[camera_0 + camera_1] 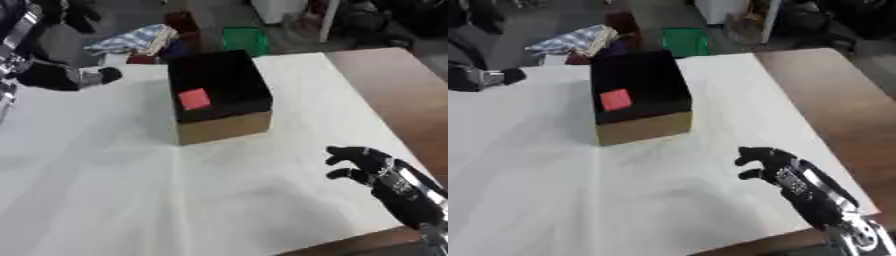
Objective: Pick up objects on the table and place them in the box.
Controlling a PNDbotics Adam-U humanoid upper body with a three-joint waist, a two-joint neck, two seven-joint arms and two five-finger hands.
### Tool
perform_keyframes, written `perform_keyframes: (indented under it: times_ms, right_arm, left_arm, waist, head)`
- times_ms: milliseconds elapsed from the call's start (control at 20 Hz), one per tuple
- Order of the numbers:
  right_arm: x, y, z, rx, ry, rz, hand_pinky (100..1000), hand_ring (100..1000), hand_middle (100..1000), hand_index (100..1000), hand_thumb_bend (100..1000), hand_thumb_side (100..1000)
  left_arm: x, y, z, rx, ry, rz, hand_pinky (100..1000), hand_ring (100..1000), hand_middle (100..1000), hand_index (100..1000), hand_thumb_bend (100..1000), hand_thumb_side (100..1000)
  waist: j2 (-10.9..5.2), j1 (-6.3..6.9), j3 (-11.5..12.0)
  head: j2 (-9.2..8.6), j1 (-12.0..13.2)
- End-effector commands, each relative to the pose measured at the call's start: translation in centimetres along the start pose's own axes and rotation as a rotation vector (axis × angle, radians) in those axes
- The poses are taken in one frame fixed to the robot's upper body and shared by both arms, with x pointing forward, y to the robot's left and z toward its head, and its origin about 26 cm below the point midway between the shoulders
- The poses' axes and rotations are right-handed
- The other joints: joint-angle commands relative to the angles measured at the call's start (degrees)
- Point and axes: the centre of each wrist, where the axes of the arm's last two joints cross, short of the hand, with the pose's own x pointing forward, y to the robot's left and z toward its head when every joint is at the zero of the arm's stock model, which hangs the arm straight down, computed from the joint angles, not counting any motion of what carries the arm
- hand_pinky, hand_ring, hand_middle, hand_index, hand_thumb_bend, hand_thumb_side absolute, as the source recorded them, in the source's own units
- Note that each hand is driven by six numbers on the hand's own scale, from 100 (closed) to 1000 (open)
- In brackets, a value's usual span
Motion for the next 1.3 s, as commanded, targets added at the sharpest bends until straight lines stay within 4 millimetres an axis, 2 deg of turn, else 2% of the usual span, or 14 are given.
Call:
perform_keyframes:
  times_ms: [50,300,500,1300]
  right_arm:
    - [0.3,-0.4,0.1,-0.009,-0.008,0.008,764,1000,710,817,100,803]
    - [0.2,-0.2,0.1,-0.009,-0.006,0.005,763,1000,710,817,100,806]
    - [0.1,-0.1,0.3,-0.017,-0.003,0.000,763,1000,710,817,100,807]
    - [0.1,-0.1,0.2,-0.025,-0.006,-0.002,762,1000,710,817,100,807]
  left_arm:
    - [1.4,0.9,0.7,0.052,-0.005,0.023,632,591,615,676,663,267]
    - [0.3,-0.9,2.9,0.059,0.095,0.095,627,590,620,672,625,324]
    - [-0.3,-2.0,4.0,0.043,0.141,0.128,628,593,624,673,607,345]
    - [-1.3,-3.3,4.9,0.029,0.192,0.169,632,601,635,673,585,371]
  waist:
    - [-1.00,-0.17,0.6]
    - [-0.97,-0.47,1.5]
    - [-0.90,-0.70,1.5]
    - [-0.75,-0.96,1.4]
  head:
    - [1.29,0.5]
    - [2.61,0.7]
    - [2.99,0.5]
    - [2.66,0.5]
